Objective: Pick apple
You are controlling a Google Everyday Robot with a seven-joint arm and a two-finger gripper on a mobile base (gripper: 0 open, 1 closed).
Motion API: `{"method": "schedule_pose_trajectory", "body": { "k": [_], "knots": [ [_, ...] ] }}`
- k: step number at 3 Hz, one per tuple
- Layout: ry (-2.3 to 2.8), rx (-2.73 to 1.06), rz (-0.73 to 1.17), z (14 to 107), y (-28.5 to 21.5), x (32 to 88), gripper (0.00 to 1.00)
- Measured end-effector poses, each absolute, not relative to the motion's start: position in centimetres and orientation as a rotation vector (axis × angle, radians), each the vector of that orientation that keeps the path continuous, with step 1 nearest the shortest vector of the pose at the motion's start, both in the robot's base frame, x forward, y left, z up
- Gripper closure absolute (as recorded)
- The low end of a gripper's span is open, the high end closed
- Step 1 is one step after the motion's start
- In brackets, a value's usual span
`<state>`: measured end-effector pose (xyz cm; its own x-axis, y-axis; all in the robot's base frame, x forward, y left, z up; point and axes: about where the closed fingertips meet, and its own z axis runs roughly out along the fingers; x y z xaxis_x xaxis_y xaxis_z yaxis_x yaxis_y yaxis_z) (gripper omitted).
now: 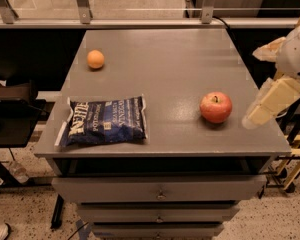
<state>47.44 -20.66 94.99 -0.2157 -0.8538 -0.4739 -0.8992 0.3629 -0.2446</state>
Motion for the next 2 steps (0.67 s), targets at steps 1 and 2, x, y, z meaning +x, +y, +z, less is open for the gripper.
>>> {"method": "schedule_pose_trajectory", "body": {
  "k": [1,2],
  "knots": [
    [2.058,-1.43,0.219,92.0,-20.4,49.7,0.0],
    [2.036,-1.394,0.263,90.6,-19.9,51.2,0.0]
  ]
}}
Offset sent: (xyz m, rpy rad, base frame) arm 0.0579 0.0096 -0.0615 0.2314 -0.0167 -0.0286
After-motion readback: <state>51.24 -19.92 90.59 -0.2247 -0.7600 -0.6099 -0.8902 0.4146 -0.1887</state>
